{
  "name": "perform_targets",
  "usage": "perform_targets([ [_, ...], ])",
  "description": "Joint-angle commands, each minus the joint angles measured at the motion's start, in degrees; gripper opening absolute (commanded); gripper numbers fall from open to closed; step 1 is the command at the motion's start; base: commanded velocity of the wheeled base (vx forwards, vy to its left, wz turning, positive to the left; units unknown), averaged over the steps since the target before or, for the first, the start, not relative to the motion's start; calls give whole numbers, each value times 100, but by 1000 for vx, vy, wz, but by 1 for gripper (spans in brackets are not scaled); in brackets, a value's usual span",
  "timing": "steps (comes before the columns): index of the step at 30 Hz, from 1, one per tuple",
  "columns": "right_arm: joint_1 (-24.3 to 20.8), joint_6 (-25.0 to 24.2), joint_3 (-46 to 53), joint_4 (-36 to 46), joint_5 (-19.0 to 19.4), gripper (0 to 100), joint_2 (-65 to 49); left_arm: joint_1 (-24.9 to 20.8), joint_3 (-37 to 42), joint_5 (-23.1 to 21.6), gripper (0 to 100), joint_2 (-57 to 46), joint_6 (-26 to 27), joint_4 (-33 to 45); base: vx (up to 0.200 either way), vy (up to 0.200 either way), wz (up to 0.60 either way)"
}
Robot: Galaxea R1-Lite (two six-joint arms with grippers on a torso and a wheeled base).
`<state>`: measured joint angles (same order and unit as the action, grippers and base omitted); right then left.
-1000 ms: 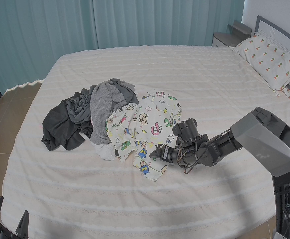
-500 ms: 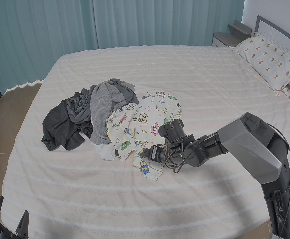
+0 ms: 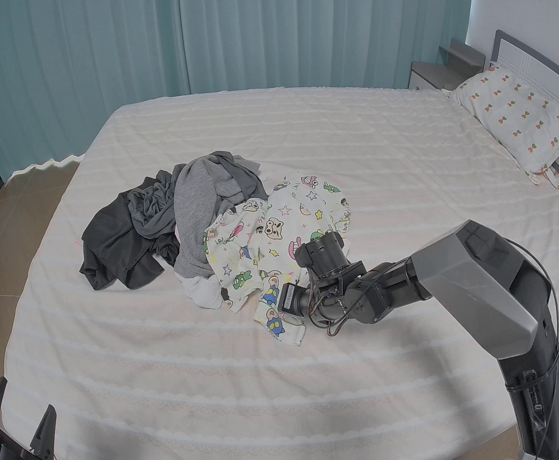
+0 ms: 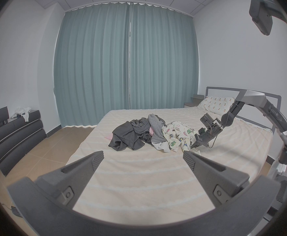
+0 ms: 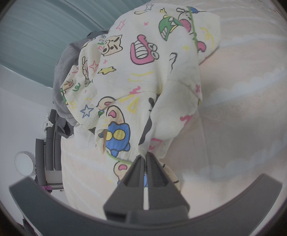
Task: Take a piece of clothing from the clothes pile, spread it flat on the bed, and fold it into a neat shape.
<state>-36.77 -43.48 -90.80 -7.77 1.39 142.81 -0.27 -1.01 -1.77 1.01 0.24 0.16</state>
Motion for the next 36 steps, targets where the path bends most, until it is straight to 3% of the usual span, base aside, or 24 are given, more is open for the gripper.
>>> perform_targets([
  [1, 12, -169, 791, -76, 125, 0, -948, 0, 92, 1, 100, -101, 2, 2, 0, 0, 0],
  [7, -6, -257, 1960, -682, 634, 0, -1889, 0, 92, 1, 100, -101, 2, 2, 0, 0, 0],
  [8, -24, -240, 2373, -1087, 731, 0, -2108, 0, 92, 1, 100, -101, 2, 2, 0, 0, 0],
  [17, 20, -46, 3885, -1438, 749, 0, -2135, 0, 92, 1, 100, -101, 2, 2, 0, 0, 0],
  [24, 20, 182, 3868, -1438, 775, 0, -2012, 0, 92, 1, 100, -101, 2, 2, 0, 0, 0],
  [25, 20, 200, 3797, -1438, 775, 100, -1994, 0, 92, 1, 100, -101, 2, 2, 0, 0, 0],
  [36, -50, 235, 2883, -1342, 476, 100, -1054, 0, 92, 1, 100, -101, 2, 2, 0, 0, 0],
])
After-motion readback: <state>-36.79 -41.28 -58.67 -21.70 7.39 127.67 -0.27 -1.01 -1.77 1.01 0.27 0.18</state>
